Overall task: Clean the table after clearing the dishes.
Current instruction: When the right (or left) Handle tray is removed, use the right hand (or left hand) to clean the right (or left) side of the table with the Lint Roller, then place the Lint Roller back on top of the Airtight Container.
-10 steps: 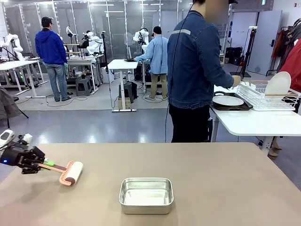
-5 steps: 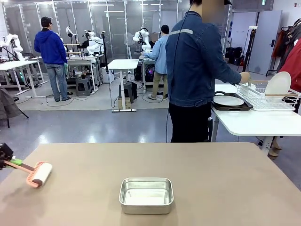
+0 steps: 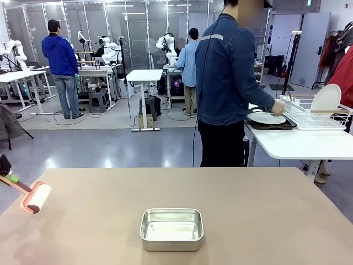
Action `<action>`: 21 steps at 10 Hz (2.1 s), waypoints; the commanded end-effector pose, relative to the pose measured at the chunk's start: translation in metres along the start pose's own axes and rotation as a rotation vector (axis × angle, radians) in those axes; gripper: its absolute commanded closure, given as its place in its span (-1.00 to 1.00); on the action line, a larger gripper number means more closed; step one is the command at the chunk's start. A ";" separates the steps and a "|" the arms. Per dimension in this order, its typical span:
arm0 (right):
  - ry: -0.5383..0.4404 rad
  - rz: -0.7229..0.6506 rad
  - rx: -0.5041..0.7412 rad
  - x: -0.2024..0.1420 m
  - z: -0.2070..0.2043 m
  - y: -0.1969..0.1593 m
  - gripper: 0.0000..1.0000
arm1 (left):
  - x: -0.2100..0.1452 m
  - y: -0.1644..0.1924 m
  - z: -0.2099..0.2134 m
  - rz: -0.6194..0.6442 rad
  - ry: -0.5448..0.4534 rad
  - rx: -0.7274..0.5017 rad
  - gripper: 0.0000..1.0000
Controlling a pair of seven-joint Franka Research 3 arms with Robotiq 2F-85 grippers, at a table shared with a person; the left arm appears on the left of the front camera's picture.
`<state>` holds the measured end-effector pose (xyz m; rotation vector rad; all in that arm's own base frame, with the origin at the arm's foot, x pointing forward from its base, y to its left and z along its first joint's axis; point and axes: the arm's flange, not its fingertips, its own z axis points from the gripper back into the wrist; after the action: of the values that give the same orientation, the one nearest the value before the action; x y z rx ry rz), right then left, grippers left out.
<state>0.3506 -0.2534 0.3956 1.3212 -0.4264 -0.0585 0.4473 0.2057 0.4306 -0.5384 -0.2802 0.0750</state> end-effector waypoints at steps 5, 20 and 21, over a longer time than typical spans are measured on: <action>0.001 0.011 -0.001 -0.001 0.000 0.002 -1.00 | -0.003 -0.045 0.033 -0.055 -0.014 0.066 0.58; 0.001 0.011 -0.001 -0.001 0.000 0.002 -1.00 | -0.036 -0.297 0.018 -1.041 0.314 0.274 0.58; 0.001 0.011 -0.001 -0.001 0.000 0.002 -1.00 | -0.054 -0.337 0.002 -1.175 0.374 0.273 0.58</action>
<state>0.3508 -0.2532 0.3955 1.3213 -0.4257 -0.0580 0.3948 -0.0743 0.5928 -0.1143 -0.2110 -0.9629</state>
